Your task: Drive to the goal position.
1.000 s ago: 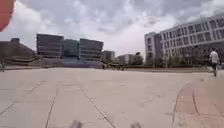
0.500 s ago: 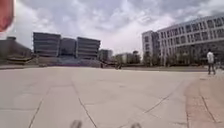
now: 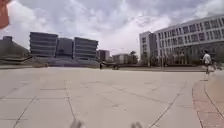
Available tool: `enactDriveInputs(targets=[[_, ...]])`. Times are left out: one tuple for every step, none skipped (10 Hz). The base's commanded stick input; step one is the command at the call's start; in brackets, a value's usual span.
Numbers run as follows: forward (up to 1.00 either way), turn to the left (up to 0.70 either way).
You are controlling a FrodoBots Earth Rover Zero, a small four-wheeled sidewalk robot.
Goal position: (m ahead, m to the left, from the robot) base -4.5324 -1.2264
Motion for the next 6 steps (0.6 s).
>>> enactDriveInputs(targets=[[0.70, -0.09], [0.70, -0.09], [0.70, -0.09], [0.70, -0.09], [0.70, -0.09], [0.70, -0.09]])
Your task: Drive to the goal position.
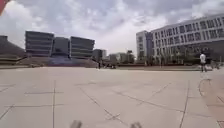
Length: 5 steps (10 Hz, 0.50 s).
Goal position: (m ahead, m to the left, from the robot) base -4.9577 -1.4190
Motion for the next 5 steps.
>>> enactDriveInputs(targets=[[0.70, -0.09], [0.70, -0.09], [0.70, -0.09], [0.70, -0.09], [0.70, -0.09]])
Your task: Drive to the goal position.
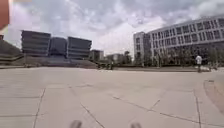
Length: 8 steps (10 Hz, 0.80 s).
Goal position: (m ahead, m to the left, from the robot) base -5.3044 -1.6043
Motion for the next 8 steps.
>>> enactDriveInputs(targets=[[0.70, -0.09], [0.70, -0.09], [0.70, -0.09], [0.70, -0.09], [0.70, -0.09], [0.70, -0.09], [0.70, -0.09], [0.70, -0.09]])
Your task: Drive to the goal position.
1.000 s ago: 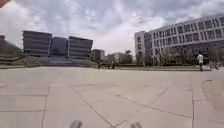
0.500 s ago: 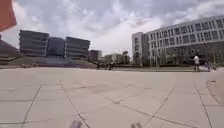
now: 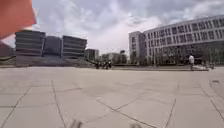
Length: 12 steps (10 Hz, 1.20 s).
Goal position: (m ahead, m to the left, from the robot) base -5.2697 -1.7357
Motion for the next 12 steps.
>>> enactDriveInputs(targets=[[0.70, -0.09], [0.70, -0.09], [0.70, -0.09], [0.70, -0.09], [0.70, -0.09], [0.70, -0.09], [0.70, -0.09], [0.70, -0.09], [0.70, -0.09], [0.70, -0.09], [0.70, -0.09], [0.70, -0.09]])
